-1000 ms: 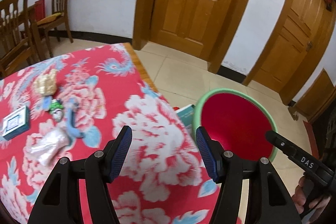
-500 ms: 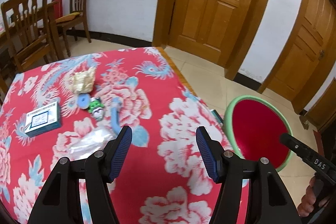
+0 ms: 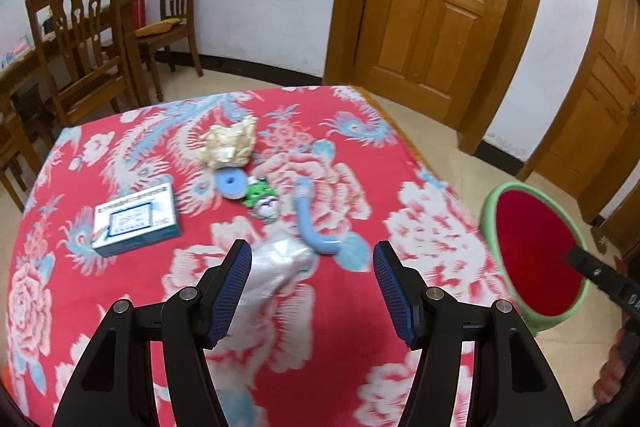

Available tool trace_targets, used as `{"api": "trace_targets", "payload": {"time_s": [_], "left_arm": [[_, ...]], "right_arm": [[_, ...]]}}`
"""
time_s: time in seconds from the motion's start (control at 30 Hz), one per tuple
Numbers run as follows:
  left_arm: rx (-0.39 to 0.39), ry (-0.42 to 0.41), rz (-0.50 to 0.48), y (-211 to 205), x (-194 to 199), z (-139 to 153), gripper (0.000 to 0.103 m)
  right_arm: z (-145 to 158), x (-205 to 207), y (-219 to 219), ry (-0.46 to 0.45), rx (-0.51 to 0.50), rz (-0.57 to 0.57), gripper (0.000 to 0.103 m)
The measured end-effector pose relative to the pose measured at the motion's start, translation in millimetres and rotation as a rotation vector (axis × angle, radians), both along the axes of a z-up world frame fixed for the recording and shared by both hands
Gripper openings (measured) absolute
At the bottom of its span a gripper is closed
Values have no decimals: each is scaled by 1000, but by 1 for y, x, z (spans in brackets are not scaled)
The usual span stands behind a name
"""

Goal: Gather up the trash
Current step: 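Move both open grippers back over the table toward the plastic bag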

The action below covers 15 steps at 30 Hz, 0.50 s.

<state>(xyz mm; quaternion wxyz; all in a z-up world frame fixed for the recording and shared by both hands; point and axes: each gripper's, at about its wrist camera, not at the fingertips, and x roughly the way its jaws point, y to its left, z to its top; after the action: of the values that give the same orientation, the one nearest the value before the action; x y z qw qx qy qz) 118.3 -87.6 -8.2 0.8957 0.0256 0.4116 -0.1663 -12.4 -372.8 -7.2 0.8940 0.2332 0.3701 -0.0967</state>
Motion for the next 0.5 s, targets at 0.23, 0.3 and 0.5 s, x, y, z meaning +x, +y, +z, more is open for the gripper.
{"api": "trace_targets", "payload": {"time_s": [0.23,0.3,0.5], "left_arm": [[76,28,7,13,16,-17,65],[93,42,7,15,19,-23,65],[95,70,5,16,22,-35,65]], "right_arm": [[0,4,7,8,-5,10,50],[1,5,8,10,-8,12,50],[1,7,11,13,-12,14,51]]}}
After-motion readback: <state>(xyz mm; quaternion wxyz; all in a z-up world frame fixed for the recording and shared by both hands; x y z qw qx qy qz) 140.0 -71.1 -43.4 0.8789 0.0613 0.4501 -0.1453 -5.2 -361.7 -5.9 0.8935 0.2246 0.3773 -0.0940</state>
